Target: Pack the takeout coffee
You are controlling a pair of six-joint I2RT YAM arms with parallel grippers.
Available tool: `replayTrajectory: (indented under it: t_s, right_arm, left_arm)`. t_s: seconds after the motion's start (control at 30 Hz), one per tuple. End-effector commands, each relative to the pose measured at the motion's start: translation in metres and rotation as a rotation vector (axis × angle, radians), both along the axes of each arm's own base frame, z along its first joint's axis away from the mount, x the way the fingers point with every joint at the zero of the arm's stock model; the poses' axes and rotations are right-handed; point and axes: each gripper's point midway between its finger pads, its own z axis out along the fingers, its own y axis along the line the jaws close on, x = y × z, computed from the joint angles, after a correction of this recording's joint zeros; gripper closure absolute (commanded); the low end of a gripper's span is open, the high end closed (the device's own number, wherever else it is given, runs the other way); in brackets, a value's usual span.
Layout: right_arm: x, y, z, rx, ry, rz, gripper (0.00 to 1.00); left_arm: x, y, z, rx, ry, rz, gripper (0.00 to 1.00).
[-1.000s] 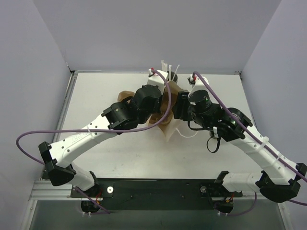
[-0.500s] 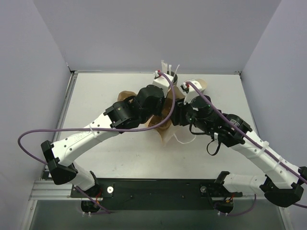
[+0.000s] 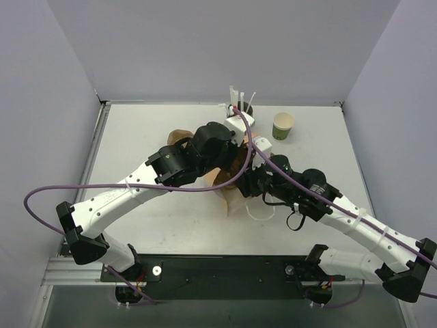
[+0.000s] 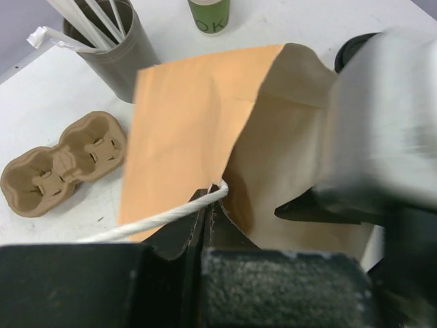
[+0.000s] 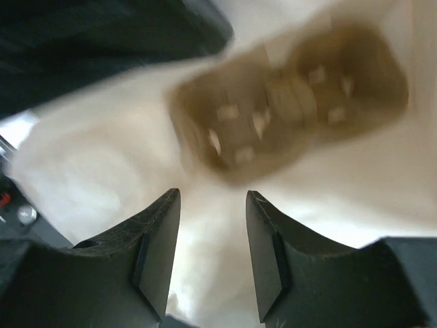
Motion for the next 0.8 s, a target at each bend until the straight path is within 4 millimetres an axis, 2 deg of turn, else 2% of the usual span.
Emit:
replayTrajectory:
  t_s: [0.0,0.03,0.23,0.33,0.43,0.47,0.5,0.57,0.6,0.63,0.67,0.7,0.77]
  right_arm:
    - [-0.003,-0.007,-0.030,-0.032,0.009,-0.011,0.61]
    - [-0.005,-0.011,-0.045,-0.054,0.030,-0.021,0.61]
    - [-0.001,-0.015,-0.077,-0.077,0.055,-0.066,0.62]
    - [0.005,-0.014,-0.083,-0.077,0.061,-0.095,0.64]
    - [0.004,-0.008,-0.075,-0.049,0.055,-0.074,0.64]
    - [0.005,-0.005,-0.063,-0.036,0.043,-0.069,0.64]
    - [0.008,-0.006,-0.055,-0.036,0.035,-0.083,0.64]
    - [0.009,-0.015,-0.045,-0.068,0.051,-0.127,0.64]
    - [0.019,-0.015,-0.011,-0.027,0.017,-0.182,0.64]
    - [0.017,-0.023,-0.008,-0.065,0.045,-0.214,0.63]
    - [0.020,-0.024,0.010,-0.052,0.039,-0.236,0.62]
    - [0.025,-0.017,0.044,-0.011,0.012,-0.230,0.62]
    - [0.025,-0.021,0.066,-0.007,0.016,-0.256,0.61]
  left_arm:
    - [-0.011,-0.001,0.037,-0.125,-0.052,-0.077,1.00]
    - [-0.011,-0.002,0.038,-0.138,-0.049,-0.081,1.00]
    - [-0.013,-0.002,0.037,-0.241,-0.005,-0.108,1.00]
    - [-0.010,0.002,0.034,-0.296,0.015,-0.071,1.00]
    - [-0.011,0.001,0.032,-0.316,0.037,-0.073,1.00]
    - [-0.007,0.000,0.026,-0.296,0.048,-0.059,1.00]
    - [-0.001,0.008,0.025,-0.275,0.051,-0.001,1.00]
    - [0.009,0.011,0.015,-0.243,0.083,0.070,1.00]
    - [0.011,0.015,0.007,-0.224,0.119,0.114,1.00]
    - [0.015,0.018,0.017,-0.239,0.111,0.152,1.00]
    - [0.019,0.014,0.010,-0.238,0.144,0.186,1.00]
    - [0.018,0.016,0.006,-0.214,0.170,0.205,1.00]
    - [0.027,0.012,0.018,-0.235,0.184,0.270,1.00]
